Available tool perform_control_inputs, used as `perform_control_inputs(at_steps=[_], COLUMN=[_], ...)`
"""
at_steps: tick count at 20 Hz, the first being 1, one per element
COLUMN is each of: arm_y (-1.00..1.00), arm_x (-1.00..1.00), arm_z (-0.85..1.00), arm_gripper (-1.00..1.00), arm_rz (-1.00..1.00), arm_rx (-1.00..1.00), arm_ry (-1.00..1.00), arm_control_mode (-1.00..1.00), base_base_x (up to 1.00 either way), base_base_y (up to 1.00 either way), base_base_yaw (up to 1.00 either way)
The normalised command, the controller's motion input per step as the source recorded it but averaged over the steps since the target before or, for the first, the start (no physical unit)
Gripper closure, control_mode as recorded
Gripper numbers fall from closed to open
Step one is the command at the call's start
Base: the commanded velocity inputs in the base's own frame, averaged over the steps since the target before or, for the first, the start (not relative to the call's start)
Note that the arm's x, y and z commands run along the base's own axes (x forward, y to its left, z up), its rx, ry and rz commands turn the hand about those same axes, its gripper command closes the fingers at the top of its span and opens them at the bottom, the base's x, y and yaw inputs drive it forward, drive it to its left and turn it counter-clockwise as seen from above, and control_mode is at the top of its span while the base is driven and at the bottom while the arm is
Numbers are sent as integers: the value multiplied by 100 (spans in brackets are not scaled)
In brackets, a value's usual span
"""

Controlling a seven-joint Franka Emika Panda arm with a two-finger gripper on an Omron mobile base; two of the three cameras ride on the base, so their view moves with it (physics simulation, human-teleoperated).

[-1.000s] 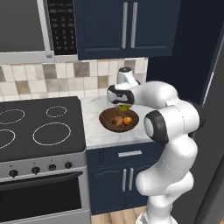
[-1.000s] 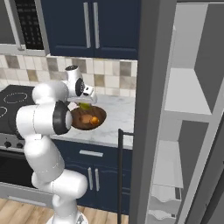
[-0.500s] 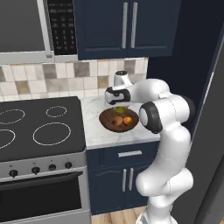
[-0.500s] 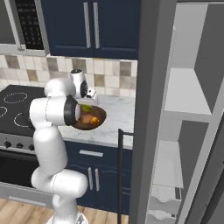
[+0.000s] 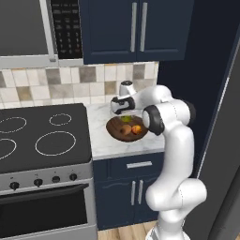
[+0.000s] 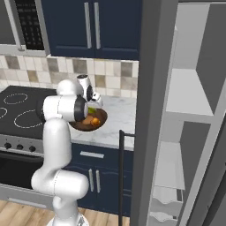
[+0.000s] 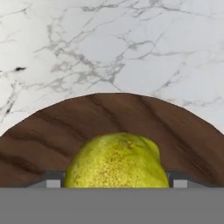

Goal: Take the peach, pear, and potato from the freezer and place them in the bowl on the counter.

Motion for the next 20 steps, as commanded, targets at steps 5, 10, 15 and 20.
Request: perform_control_inputs(at_steps=[5, 10, 15, 20], arm_y=[0, -8, -1, 0], arm_x=[21, 2, -50, -100], arm_z=[-16, 0, 25, 76], arm_gripper=[-100, -100, -100, -100], arm_rz=[0, 0, 0, 0], arm_rx=[0, 0, 2, 0], arm_ry=[-6, -5, -4, -22], arm_control_mode=[-100, -100, -100, -100], base_base_x=[0, 0, 0, 0], base_base_y=[0, 0, 0, 0], base_base_yaw=[0, 0, 0, 0])
